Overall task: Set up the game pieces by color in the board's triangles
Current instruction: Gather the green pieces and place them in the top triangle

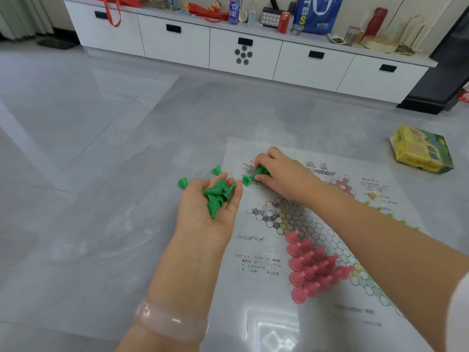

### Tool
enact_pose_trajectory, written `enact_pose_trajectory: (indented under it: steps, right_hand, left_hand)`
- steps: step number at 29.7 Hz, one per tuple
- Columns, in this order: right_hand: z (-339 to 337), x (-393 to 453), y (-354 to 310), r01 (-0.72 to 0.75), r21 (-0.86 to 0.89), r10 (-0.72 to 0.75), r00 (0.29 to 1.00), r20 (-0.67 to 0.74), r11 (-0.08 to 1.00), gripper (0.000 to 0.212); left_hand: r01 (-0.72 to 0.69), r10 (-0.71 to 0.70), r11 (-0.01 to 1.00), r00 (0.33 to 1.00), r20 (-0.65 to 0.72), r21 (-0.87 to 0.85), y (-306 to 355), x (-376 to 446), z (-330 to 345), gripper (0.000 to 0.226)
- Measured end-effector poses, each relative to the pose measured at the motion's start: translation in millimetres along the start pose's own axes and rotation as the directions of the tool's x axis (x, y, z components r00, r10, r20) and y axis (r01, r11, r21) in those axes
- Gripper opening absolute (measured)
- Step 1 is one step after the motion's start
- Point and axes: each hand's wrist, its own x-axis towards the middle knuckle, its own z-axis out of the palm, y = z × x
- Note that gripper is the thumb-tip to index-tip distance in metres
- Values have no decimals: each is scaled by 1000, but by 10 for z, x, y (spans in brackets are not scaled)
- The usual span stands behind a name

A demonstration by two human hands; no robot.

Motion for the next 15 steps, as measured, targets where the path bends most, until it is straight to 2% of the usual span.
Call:
enact_pose_trajectory:
  steps: [3, 6, 8, 10, 12, 15]
  right_hand:
    - [-51, -14, -34, -35, 206, 46, 998, -49, 978, 17]
    - [-259, -140, -219, 42, 366, -2, 994, -110, 930, 15]
    - [-369, -249, -396, 147, 338, -109, 986, -129, 930, 16]
    - [-409, -333, -508, 207, 251, -195, 978, -73, 946, 20]
    - [-421, -360, -517, 224, 180, -223, 975, -26, 958, 21]
    - [-480, -367, -458, 228, 142, -221, 973, -63, 963, 17]
  left_hand:
    - [58, -58, 998, 998, -19, 28, -47, 39, 25, 25]
    - [116, -117, 992, 993, 10, 54, -130, 69, 58, 26]
    - [153, -157, 986, 985, 66, 65, -176, 73, 86, 27]
    - [186, -192, 980, 975, 114, 66, -216, 56, 129, 28]
    - [205, -210, 978, 967, 143, 46, -237, 33, 167, 31]
    - [196, -197, 980, 966, 167, 23, -256, 24, 185, 32]
